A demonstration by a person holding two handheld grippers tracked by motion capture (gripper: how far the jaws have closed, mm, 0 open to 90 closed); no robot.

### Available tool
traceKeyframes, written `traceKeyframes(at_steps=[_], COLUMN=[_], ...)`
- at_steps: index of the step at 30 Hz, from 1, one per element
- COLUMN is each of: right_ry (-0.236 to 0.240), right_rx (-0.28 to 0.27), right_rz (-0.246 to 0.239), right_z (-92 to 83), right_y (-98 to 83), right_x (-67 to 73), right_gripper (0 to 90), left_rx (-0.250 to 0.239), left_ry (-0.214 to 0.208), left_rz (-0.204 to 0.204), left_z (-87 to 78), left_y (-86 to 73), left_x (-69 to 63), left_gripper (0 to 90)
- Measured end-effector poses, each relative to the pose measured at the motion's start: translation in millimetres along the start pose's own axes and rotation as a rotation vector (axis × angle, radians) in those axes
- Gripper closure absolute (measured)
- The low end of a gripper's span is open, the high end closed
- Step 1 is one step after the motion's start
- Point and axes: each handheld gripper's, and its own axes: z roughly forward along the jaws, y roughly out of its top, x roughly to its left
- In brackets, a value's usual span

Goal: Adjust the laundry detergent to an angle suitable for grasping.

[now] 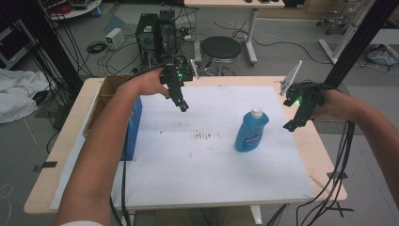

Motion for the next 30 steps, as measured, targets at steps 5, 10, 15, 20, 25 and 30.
traceKeyframes(at_steps=[5,10,15,20,25,30], right_ry=[0.003,0.003,0.0,-0.006,-0.006,-0.006], right_rx=[0.003,0.004,0.002,0.003,0.0,0.0], right_rz=[-0.001,-0.003,-0.007,-0.007,-0.009,-0.009], right_z=[0.2,0.4,1.0,0.6,-2.1,-2.0], right_y=[0.5,-0.2,1.4,1.4,-0.8,-1.4], right_x=[0.8,0.4,1.4,3.2,4.4,5.3], right_gripper=[2.0,2.0,2.0,2.0,2.0,2.0], left_rx=[0.005,0.011,0.021,0.015,0.014,-0.028], left_ry=[0.0,0.0,0.004,0.004,0.015,0.035], left_rz=[-0.004,-0.014,-0.009,-0.003,-0.004,-0.027], left_z=[0.6,0.9,-1.3,-3.4,-4.4,-6.3], left_y=[0.1,0.7,0.7,1.6,2.1,0.8], left_x=[0.8,0.1,-2.9,-6.0,-7.4,-7.8], left_gripper=[1.8,1.8,1.8,1.8,1.8,1.8])
